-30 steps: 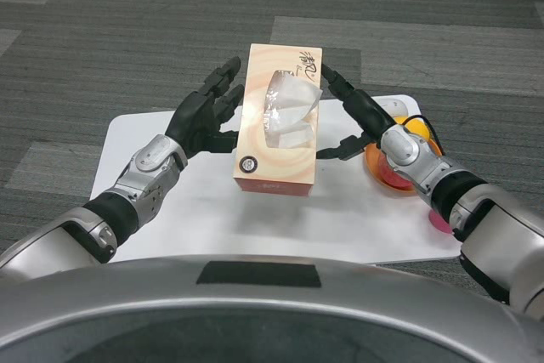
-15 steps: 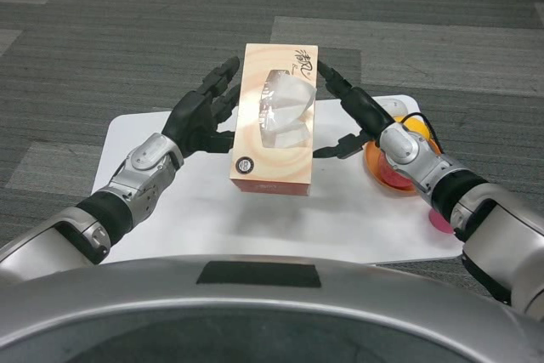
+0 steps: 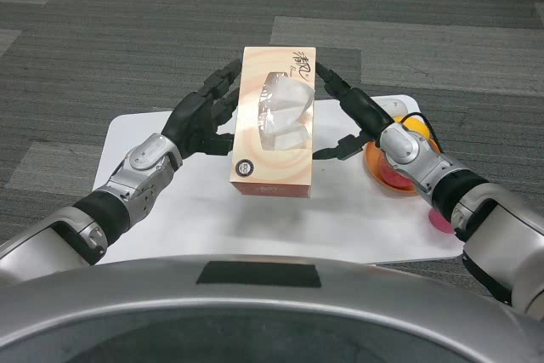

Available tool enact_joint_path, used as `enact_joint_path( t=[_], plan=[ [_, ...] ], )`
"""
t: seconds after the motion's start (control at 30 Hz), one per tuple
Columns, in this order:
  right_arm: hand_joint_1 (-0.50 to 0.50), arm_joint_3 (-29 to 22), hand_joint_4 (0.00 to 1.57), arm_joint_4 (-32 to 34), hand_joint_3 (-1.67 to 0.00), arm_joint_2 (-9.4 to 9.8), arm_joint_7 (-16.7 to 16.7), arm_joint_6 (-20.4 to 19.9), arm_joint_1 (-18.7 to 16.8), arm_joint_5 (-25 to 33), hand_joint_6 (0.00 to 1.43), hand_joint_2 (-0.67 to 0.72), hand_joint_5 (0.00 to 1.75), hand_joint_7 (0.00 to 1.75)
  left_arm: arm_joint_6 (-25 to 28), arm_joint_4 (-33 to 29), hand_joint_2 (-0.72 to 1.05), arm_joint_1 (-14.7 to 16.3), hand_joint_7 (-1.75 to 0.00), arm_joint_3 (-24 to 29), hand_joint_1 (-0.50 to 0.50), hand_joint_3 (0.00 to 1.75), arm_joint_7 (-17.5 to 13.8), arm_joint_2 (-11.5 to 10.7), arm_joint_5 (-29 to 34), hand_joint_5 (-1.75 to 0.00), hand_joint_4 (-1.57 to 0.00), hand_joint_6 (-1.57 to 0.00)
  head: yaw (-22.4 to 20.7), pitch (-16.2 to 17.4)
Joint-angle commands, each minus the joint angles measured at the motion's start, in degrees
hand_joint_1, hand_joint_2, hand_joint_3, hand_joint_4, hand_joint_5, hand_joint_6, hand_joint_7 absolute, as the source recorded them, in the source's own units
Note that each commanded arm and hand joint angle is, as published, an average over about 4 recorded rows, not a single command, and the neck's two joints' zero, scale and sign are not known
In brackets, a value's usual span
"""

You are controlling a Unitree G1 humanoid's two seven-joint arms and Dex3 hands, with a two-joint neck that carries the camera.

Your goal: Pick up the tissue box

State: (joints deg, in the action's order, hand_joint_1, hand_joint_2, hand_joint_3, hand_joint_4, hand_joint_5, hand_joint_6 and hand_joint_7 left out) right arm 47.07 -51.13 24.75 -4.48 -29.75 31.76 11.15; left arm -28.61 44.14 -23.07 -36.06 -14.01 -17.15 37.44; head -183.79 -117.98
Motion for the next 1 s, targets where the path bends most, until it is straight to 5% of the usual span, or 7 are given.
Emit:
enact_joint_path(
  t=[0.03, 1.0],
  plan=[
    [-0.46, 0.48, 0.00, 3.14, -0.48, -2.85, 0.68, -1.45, 1.81, 0.21, 0.00, -0.54, 0.00, 0.00, -0.02, -3.03, 1.05, -1.69, 0.00, -1.69, 0.50, 0.17, -2.86, 1.70, -0.77, 0.00, 0.00, 0.00, -0.02, -0.03],
    [-0.46, 0.66, 0.00, 3.49, -0.48, -2.43, 0.97, -1.45, 2.29, 0.18, 0.00, -0.54, 0.00, 0.00, 0.40, -3.88, 1.05, -2.68, 0.00, -3.40, 0.50, 0.17, -3.13, 0.45, -0.35, 0.00, 0.00, 0.00, 0.01, -0.18]
  ],
)
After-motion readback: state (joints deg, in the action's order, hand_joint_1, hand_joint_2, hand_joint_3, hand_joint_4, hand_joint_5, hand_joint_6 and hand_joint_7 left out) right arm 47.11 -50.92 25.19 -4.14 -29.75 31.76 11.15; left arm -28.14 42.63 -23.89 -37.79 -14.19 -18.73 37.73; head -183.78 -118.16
